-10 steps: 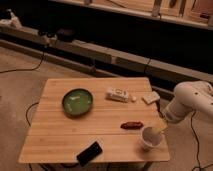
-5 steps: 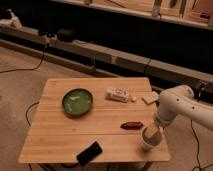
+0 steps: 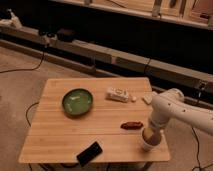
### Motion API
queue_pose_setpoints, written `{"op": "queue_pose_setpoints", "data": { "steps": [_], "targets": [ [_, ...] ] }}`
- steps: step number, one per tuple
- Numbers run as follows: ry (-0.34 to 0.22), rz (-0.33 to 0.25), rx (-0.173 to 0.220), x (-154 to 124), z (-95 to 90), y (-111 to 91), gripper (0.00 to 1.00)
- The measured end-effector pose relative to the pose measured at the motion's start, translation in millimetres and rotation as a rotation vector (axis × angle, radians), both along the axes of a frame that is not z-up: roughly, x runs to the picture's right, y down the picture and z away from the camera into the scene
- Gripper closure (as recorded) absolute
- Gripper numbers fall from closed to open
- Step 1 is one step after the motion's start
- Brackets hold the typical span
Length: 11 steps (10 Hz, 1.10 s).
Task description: Place the ceramic cup in the ceramic bowl
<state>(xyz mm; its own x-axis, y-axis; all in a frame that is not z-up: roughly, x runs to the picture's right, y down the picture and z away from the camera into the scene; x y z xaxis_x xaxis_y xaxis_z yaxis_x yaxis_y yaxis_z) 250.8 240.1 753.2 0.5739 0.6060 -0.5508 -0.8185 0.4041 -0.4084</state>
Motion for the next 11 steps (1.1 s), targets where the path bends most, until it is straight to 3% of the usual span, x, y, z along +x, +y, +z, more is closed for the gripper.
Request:
{"op": "queue_pose_setpoints", "data": {
  "steps": [4,6,8,10,11],
  "targets": [
    [-0.043,0.014,-0.031,-17,-2.9,6,0.98],
    [-0.047,0.066,-0.039,-20,-15.0,2,1.00],
    [-0.050,0.130,-0.003,-23,-41.3,-11,1.00],
    [-0.040,0.180,0.074,-25,-64.8,-37,1.00],
    [-0.043,0.195,0.128,-28,-71.7,-61,1.00]
  ]
}}
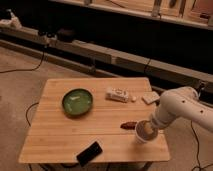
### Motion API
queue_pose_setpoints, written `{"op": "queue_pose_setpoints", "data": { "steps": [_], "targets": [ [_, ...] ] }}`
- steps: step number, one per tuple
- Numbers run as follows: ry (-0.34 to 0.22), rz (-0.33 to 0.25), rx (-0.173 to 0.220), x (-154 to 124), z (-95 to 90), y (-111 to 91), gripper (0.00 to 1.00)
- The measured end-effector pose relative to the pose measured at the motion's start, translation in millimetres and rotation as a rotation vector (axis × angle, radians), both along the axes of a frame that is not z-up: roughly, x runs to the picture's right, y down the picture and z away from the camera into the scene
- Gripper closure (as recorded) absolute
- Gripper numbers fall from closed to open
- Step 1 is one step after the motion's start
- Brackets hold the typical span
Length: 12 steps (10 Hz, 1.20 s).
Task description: Place the ceramic cup in the ceramic bowl
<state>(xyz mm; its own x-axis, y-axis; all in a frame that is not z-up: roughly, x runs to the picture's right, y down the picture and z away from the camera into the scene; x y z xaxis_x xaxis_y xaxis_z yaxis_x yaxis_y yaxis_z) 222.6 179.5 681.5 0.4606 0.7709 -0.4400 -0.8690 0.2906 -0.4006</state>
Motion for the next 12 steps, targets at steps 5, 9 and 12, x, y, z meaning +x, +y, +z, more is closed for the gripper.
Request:
{"op": "queue_pose_setpoints", "data": {
  "steps": [5,9,12],
  "targets": [
    [-0.065,0.047,0.227,-3,10.5,-105,1.00],
    [-0.075,0.051,0.242,-3,11.8,-111,1.00],
    [-0.075,0.051,0.242,-3,11.7,-111,1.00]
  ]
}}
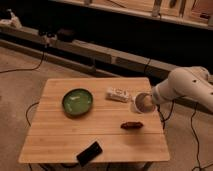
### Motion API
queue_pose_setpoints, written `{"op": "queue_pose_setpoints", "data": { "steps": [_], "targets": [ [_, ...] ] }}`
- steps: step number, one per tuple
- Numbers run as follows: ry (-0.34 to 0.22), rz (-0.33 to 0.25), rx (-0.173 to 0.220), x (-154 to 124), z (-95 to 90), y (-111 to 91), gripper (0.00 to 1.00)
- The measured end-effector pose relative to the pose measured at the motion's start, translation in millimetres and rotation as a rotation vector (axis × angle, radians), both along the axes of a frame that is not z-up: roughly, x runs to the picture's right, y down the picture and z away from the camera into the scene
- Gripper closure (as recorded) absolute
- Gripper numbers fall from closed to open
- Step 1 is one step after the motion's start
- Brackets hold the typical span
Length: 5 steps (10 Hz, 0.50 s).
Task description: Place the ceramic cup in the ceramic bowl
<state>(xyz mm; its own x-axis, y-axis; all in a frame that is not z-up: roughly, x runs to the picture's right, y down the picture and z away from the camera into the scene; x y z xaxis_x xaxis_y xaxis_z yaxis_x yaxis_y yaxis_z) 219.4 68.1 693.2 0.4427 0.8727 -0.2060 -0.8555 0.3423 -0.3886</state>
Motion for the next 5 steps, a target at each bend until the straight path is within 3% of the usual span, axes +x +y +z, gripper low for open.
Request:
{"op": "queue_pose_setpoints", "data": {
  "steps": [2,4,5],
  "targets": [
    [-0.010,0.001,-0.001,-2,-0.2,-1,1.00],
    [-0.119,-0.010,0.014,-34,3.4,-17,1.00],
    [-0.214,-0.019,0.035,-63,6.2,-34,1.00]
  ]
}}
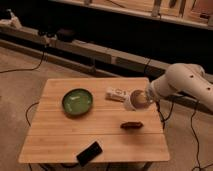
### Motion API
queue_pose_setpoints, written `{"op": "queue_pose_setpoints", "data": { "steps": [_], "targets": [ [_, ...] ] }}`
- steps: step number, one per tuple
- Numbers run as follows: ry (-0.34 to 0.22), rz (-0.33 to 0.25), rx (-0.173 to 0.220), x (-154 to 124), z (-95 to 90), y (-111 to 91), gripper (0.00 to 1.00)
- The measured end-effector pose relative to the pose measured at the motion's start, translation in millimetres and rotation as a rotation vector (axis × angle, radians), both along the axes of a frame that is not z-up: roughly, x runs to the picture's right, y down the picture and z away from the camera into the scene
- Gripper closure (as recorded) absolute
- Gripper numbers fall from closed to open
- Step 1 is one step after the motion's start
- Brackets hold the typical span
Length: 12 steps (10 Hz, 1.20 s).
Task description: Place the ceramic cup in the ceramic bowl
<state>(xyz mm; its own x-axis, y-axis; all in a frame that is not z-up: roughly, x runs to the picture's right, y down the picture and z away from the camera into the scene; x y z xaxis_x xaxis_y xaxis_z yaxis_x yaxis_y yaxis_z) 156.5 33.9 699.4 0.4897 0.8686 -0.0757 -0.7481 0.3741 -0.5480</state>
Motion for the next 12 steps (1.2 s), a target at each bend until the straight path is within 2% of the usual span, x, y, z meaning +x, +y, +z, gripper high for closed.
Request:
{"op": "queue_pose_setpoints", "data": {
  "steps": [2,3,6,8,10,12],
  "targets": [
    [-0.140,-0.028,0.010,-42,11.4,-27,1.00],
    [-0.175,-0.045,0.004,-53,20.5,-38,1.00],
    [-0.194,-0.119,-0.042,-87,63.1,-62,1.00],
    [-0.199,-0.142,-0.083,-112,83.3,-71,1.00],
    [-0.204,-0.159,-0.110,-138,96.1,-75,1.00],
    [-0.188,-0.196,-0.116,-171,107.1,-74,1.00]
  ]
}}
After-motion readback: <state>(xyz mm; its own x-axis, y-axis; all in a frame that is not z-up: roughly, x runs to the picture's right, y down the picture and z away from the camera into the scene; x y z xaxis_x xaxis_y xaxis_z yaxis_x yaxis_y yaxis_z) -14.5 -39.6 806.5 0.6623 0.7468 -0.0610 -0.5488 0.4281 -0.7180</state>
